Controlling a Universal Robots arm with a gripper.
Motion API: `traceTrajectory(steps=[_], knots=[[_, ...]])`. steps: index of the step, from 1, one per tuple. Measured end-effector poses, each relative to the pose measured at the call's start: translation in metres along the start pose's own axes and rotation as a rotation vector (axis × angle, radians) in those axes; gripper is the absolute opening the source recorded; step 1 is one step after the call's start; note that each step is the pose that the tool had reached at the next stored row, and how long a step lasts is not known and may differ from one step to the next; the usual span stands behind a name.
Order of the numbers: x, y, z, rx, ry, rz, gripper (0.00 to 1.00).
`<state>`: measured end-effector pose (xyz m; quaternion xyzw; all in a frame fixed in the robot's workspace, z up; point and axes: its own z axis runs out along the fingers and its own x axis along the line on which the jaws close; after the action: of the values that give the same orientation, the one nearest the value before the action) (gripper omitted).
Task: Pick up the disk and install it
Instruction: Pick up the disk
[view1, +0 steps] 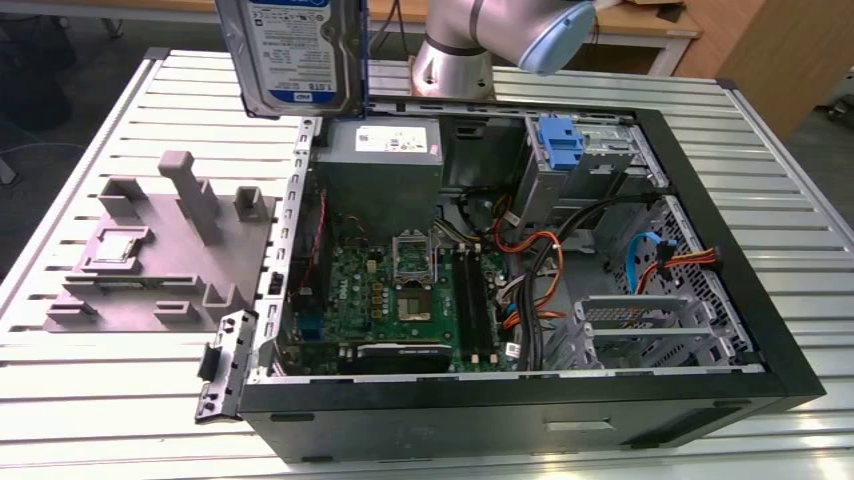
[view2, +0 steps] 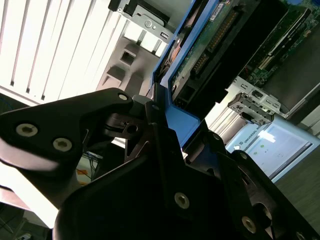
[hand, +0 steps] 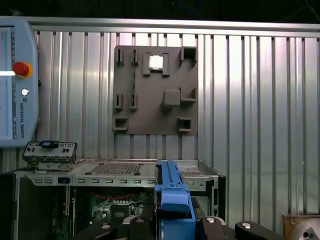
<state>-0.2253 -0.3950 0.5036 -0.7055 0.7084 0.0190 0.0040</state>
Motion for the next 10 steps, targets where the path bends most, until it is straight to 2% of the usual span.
traceTrajectory(steps=[10], knots=[[0.0,-0.0023,-0.0001,0.0,0.0,0.0,0.37]])
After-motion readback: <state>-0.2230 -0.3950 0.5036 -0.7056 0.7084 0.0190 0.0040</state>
